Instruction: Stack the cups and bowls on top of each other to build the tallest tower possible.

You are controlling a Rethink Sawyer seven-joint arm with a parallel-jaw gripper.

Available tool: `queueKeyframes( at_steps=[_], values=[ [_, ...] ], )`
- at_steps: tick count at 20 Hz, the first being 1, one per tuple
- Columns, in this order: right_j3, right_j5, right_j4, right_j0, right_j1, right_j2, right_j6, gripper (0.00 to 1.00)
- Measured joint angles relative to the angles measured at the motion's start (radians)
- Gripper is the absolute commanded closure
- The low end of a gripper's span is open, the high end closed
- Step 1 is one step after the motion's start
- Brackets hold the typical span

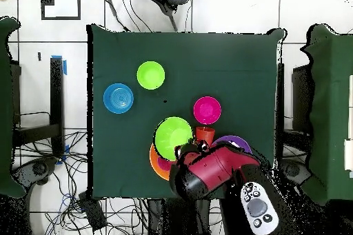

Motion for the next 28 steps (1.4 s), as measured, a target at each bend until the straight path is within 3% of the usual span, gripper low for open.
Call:
queueKeyframes(
  at_steps=[15, 21, 28],
  values=[
    [0.092, -0.001, 0.036, -0.132, -0.080, 0.160, 0.000, 1.00],
    [0.161, -0.005, 0.063, -0.268, -0.116, 0.306, 0.000, 1.00],
    [0.191, -0.004, 0.079, -0.354, -0.118, 0.407, 0.000, 1.00]
  ],
)
